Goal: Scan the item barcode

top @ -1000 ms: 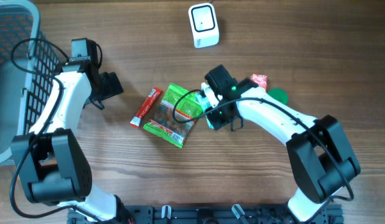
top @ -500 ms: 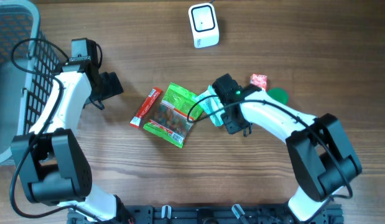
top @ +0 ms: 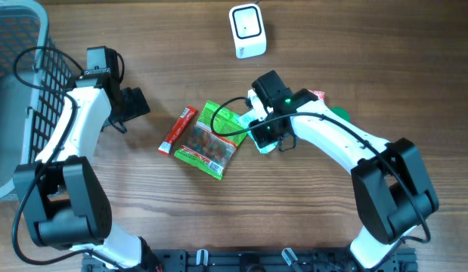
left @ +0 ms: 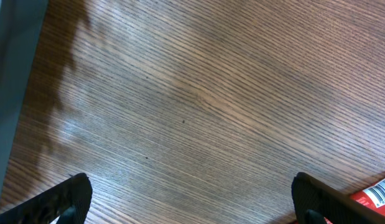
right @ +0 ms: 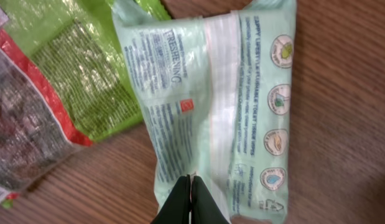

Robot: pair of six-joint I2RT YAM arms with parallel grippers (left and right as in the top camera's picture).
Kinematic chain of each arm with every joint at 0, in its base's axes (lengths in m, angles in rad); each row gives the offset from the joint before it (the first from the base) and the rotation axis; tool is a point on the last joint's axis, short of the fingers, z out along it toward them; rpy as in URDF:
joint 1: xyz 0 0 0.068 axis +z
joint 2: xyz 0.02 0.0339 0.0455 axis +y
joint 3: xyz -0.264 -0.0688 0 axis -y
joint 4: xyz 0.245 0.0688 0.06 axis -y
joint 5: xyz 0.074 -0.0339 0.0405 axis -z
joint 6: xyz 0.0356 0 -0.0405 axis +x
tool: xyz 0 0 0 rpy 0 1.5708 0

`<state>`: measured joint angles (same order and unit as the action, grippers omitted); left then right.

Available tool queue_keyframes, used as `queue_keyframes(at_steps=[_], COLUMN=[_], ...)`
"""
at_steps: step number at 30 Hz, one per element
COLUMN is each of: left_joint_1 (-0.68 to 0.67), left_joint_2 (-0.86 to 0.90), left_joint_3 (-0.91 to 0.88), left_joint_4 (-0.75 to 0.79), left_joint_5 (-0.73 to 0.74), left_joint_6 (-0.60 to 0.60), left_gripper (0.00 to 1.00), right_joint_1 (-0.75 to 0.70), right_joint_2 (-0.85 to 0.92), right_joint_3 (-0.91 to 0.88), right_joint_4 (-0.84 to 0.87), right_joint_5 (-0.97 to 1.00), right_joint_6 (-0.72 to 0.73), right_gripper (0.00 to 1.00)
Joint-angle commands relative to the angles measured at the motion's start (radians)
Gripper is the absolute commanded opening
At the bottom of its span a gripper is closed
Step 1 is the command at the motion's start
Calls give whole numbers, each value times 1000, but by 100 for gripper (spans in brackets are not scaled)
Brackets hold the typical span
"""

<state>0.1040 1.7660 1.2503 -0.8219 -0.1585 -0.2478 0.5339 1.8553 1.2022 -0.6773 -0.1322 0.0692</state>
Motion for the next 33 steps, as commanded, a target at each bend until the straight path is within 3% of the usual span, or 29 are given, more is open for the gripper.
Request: queue_keyframes(at_steps=[1, 11, 13, 14, 16, 22, 26, 28, 30, 31, 32, 33], left_joint_1=[5, 5, 5, 5, 5, 5, 5, 5, 5, 5, 5, 5], left_joint_2=[-16, -16, -16, -16, -16, -16, -16, -16, -16, -16, -16, -16], left_joint_3=[14, 14, 14, 14, 14, 14, 14, 14, 14, 14, 14, 14], left_joint_4=[0, 0, 0, 0, 0, 0, 0, 0, 0, 0, 0, 0], left_joint_5=[5, 5, 5, 5, 5, 5, 5, 5, 5, 5, 5, 5], left_joint_6=[9, 9, 9, 8, 9, 9, 9, 9, 9, 9, 9, 9], left_gripper=[100, 100, 100, 100, 100, 100, 100, 100, 100, 100, 100, 100], right_joint_1=[3, 13, 13, 13, 12, 11, 11, 10, 10, 10, 10, 10], right_joint_2=[24, 26, 26, 26, 26, 26, -5, -33, -60, -63, -64, -62], right_joint_3=[-47, -230, -273, -279, -278, -278, -163, -87, -36, -32, -32, -32], right_joint_4=[60, 189, 230, 224, 221, 216, 113, 53, -3, -10, -18, -23], right_joint_5=[-27, -151, -145, -130, -128, -129, -139, -134, -132, -134, -140, -141], right_joint_6=[-14, 12, 12, 13, 12, 10, -3, -18, -16, -15, -14, -14], right_gripper=[4, 6, 13, 35, 50, 44, 51, 51, 33, 14, 4, 4])
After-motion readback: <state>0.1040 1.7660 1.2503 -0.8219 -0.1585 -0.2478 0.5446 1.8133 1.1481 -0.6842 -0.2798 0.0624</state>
